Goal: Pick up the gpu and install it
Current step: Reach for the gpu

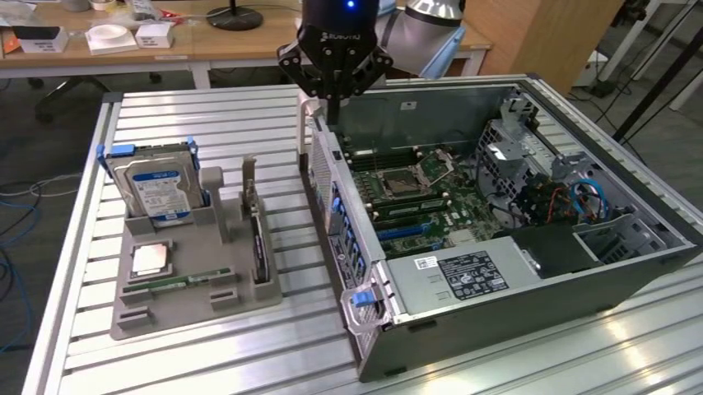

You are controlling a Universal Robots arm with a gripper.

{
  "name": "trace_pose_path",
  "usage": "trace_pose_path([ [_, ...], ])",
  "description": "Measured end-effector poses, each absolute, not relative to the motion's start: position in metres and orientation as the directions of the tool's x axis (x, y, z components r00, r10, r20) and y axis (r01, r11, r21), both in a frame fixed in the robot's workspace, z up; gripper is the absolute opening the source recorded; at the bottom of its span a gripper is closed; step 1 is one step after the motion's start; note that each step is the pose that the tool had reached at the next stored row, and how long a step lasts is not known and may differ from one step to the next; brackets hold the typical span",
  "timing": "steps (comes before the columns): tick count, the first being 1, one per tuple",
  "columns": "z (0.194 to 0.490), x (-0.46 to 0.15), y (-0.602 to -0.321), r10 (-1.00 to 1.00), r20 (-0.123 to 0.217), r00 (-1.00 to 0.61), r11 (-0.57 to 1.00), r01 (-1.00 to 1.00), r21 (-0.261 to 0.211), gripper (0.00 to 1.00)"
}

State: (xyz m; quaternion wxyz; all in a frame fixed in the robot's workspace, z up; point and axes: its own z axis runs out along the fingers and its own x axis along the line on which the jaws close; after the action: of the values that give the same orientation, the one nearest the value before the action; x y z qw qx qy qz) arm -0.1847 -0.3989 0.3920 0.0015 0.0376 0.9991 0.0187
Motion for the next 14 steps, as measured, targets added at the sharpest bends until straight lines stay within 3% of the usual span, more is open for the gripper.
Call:
trace_pose_path([
  [14,0.3920,-0.1894,-0.3989,0.075,0.000,-0.997,0.997,0.075,0.037,0.11],
])
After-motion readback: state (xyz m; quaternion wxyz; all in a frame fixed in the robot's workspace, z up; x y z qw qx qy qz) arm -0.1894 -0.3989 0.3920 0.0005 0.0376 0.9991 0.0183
